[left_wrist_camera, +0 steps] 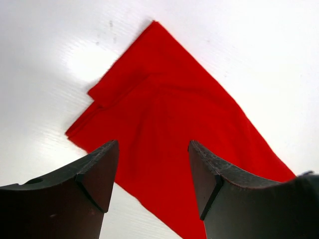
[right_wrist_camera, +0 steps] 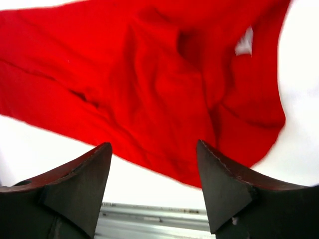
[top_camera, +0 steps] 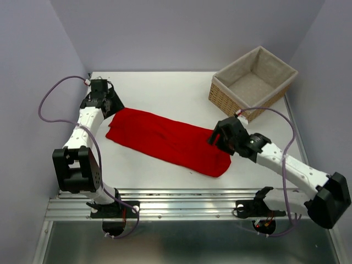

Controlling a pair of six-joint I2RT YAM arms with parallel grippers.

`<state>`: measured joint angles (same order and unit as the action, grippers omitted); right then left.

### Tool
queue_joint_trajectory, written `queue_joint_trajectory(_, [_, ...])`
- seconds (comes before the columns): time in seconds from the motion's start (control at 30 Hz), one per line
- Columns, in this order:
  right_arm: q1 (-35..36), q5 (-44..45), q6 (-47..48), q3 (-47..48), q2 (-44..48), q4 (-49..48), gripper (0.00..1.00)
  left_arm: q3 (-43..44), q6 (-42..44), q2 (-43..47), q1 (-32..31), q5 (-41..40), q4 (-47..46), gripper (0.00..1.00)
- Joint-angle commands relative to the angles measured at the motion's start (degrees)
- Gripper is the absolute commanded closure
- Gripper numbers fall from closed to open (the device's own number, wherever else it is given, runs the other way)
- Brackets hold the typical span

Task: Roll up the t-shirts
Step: Fold the T-shirt at the center of the board.

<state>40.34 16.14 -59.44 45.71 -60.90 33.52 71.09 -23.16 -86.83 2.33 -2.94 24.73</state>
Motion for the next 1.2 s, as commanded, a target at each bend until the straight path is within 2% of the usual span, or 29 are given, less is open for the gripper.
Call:
queue_joint_trajectory(0.0, [-4.4, -1.9, 12.7, 8.8, -13.7, -5.1, 0.20, 1.9, 0.2, -2.6, -3.8, 2.0, -1.3, 0.31])
queue_joint_trajectory(0.1, [-4.9, -3.0, 18.7, 16.6, -23.7, -5.2, 0.21, 2.1, -0.6, -4.7, -5.3, 2.4, -2.1, 0.31])
queue_joint_trajectory(0.2, [-4.9, -4.4, 22.7, 24.5, -30.1, -2.4, 0.27, 1.9, -0.7, -6.9, -5.7, 5.5, -2.6, 0.31])
queue_joint_trajectory(0.43, [-4.9, -4.5, 22.9, 30.7, -41.2, -1.3, 0.30, 0.3, -0.3, -7.5, -5.9, 6.3, -3.3, 0.31])
queue_joint_trajectory(0.57, [-4.4, -3.8, 21.8, 31.8, -44.2, -1.1, 0.41, 1.9, 0.5, -8.9, -5.9, 5.4, -2.2, 0.31])
queue_joint_trajectory(0.67, [-4.4, -3.0, 20.7, 32.2, -44.2, -0.6, 0.58, 2.4, 0.7, -9.4, -5.9, 5.1, -2.0, 0.31])
queue_joint_trajectory(1.0, [-4.4, -5.1, 21.1, 33.4, -45.9, -0.4, 0.60, 2.6, 0.6, -10.3, -5.9, 5.8, -2.8, 0.31])
queue_joint_trajectory(1.03, [-4.4, -5.4, 21.0, 33.5, -46.2, -0.3, 0.65, 2.7, 0.7, -10.3, -5.9, 5.8, -2.8, 0.31])
queue_joint_trajectory(1.07, [-4.4, -5.7, 21.0, 33.6, -46.8, -0.3, 0.80, 2.9, 0.7, -10.4, -5.9, 5.8, -2.7, 0.31])
queue_joint_trajectory(1.13, [-4.4, -5.2, 20.8, 33.7, -46.5, -0.3, 0.95, 3.4, 0.8, -10.3, -5.9, 5.8, -2.4, 0.31])
queue_joint_trajectory(1.17, [-4.4, -4.4, 20.5, 33.7, -45.1, -0.4, 0.99, 3.4, 0.8, -10.1, -5.9, 5.7, -2.3, 0.31])
